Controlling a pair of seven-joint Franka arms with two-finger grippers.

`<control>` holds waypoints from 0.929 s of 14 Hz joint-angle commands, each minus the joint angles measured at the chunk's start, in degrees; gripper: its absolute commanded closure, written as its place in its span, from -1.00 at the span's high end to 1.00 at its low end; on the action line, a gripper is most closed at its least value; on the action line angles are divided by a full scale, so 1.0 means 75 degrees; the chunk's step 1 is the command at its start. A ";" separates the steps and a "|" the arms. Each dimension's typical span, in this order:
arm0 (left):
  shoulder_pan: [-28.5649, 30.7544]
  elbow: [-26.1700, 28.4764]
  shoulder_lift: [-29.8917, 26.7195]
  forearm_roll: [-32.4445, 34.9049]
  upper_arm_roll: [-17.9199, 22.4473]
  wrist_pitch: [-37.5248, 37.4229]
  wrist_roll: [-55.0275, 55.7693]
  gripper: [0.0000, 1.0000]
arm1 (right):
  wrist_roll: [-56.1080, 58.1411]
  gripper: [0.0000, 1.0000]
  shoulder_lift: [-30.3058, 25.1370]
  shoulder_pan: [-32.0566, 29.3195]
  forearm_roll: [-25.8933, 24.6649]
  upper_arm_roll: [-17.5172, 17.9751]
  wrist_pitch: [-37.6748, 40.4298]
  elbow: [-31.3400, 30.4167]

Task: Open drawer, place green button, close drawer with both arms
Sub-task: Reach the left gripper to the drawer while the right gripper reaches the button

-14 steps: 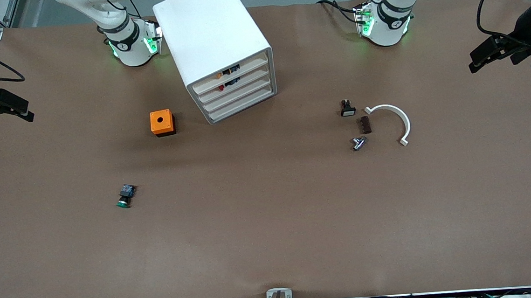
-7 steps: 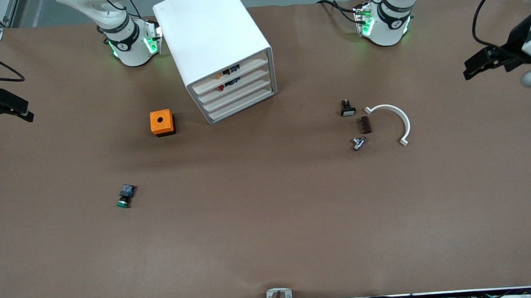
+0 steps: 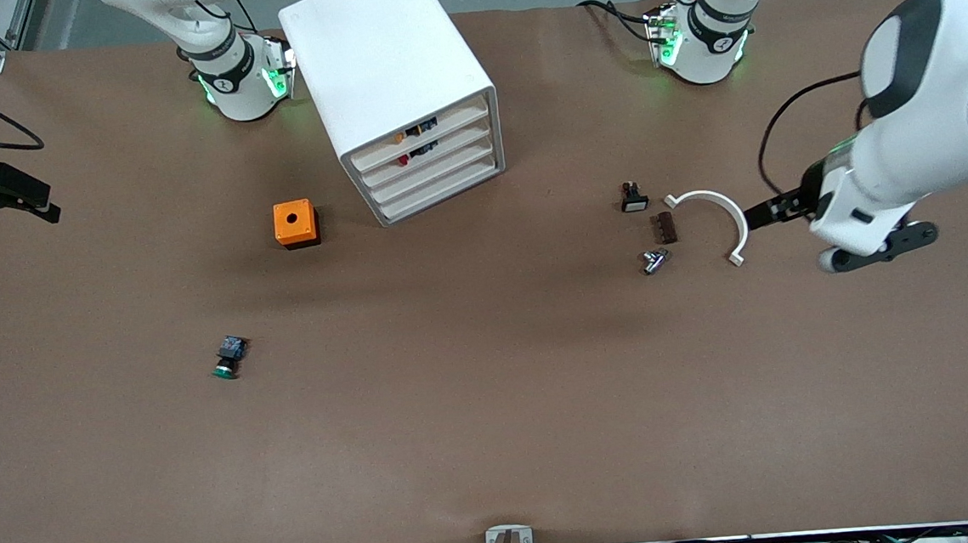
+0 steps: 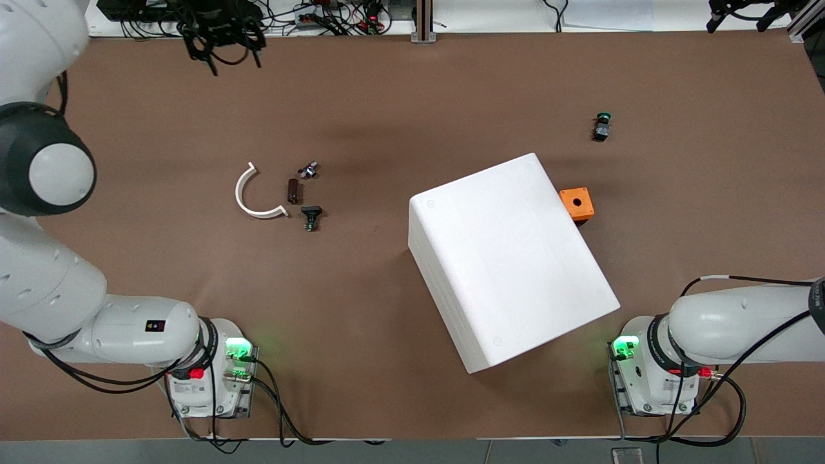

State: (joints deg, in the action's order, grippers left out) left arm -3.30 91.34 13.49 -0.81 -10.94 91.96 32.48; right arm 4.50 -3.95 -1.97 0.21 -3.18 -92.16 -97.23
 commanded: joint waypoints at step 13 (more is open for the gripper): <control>-0.2955 -0.1866 0.4083 -0.2562 -0.0029 0.1856 0.9994 1.00 | -0.1640 1.00 0.2329 -0.0137 0.0546 0.0037 -0.4664 -0.2128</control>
State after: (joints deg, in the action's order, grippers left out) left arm -21.61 78.98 42.27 -17.99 -11.64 102.82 99.63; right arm -4.13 13.00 -3.93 3.36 -3.38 -120.59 -108.17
